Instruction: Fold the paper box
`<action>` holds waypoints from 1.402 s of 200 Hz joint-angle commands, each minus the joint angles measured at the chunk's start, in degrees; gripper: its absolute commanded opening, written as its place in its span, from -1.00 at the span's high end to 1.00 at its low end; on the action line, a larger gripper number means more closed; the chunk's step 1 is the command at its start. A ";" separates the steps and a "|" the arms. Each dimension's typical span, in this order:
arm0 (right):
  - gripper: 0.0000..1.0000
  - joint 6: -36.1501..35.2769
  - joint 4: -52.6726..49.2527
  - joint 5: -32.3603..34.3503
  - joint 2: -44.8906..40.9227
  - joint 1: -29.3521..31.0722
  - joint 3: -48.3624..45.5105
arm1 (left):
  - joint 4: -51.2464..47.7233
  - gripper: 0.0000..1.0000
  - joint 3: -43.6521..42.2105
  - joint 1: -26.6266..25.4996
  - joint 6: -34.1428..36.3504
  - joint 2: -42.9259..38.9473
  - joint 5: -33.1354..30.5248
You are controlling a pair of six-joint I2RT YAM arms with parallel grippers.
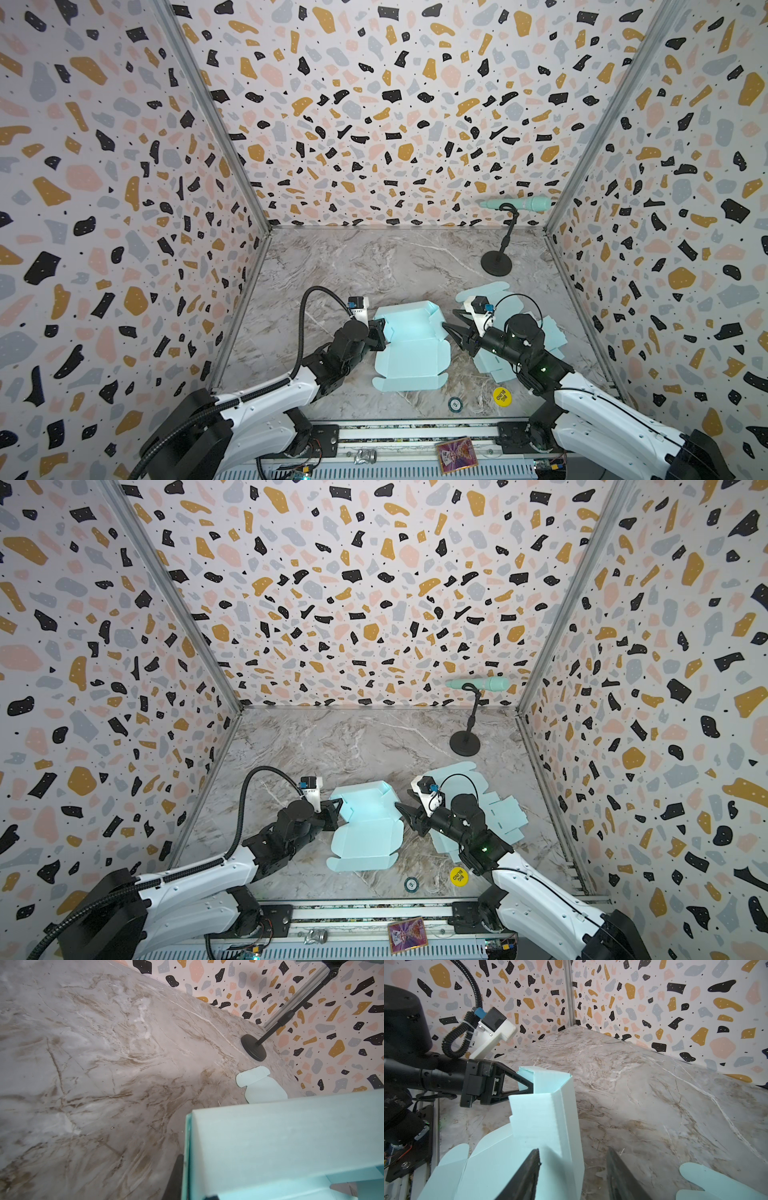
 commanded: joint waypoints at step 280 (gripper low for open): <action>0.62 0.45 -9.39 52.61 36.47 23.21 27.07 | -0.41 1.00 0.20 0.21 1.26 -1.09 -0.58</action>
